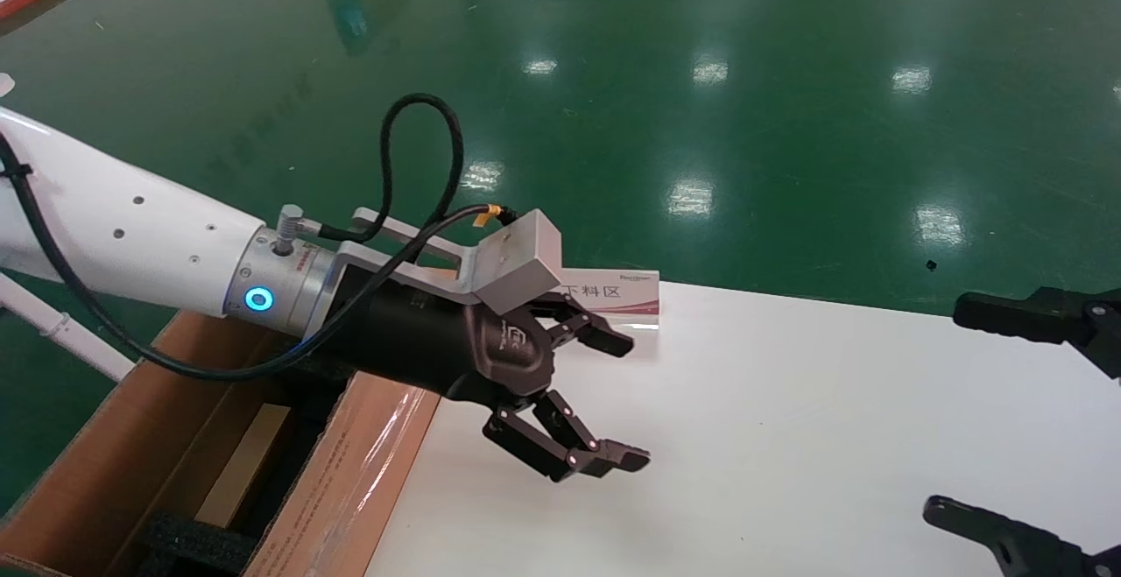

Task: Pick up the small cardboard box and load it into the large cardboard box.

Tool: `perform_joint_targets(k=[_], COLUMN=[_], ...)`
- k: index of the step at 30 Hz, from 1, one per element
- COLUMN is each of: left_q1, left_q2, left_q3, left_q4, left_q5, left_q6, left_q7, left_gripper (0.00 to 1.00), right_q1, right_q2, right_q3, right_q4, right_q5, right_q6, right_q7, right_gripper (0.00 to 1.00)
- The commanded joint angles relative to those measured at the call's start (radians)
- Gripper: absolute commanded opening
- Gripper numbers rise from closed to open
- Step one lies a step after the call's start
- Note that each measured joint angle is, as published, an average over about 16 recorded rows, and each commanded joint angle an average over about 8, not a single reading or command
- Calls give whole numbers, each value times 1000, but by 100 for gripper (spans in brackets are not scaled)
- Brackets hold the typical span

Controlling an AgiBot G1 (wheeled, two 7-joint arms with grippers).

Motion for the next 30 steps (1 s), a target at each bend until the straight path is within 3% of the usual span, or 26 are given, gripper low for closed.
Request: perform_joint_targets(k=[1, 19, 23, 30], left_q1=[49, 480, 523, 525], left_q2=[3, 25, 27, 27], left_q3=[-69, -672, -732, -735], left_q4=[0, -3, -3, -2], left_q5=[-22, -213, -232, -234], left_q6=[18, 173, 188, 189], left_q7=[30, 298, 325, 327], left_gripper=[100, 100, 100, 100], right_q1=[0, -2, -2, -3], right_q2=[0, -3, -4, -5], right_q3=[1, 8, 9, 12], right_q4=[0, 2, 2, 3], right_q5=[-1, -6, -7, -9], right_q6=[0, -3, -4, -5], right_q7=[0, 4, 5, 7], right_gripper=[100, 100, 100, 100])
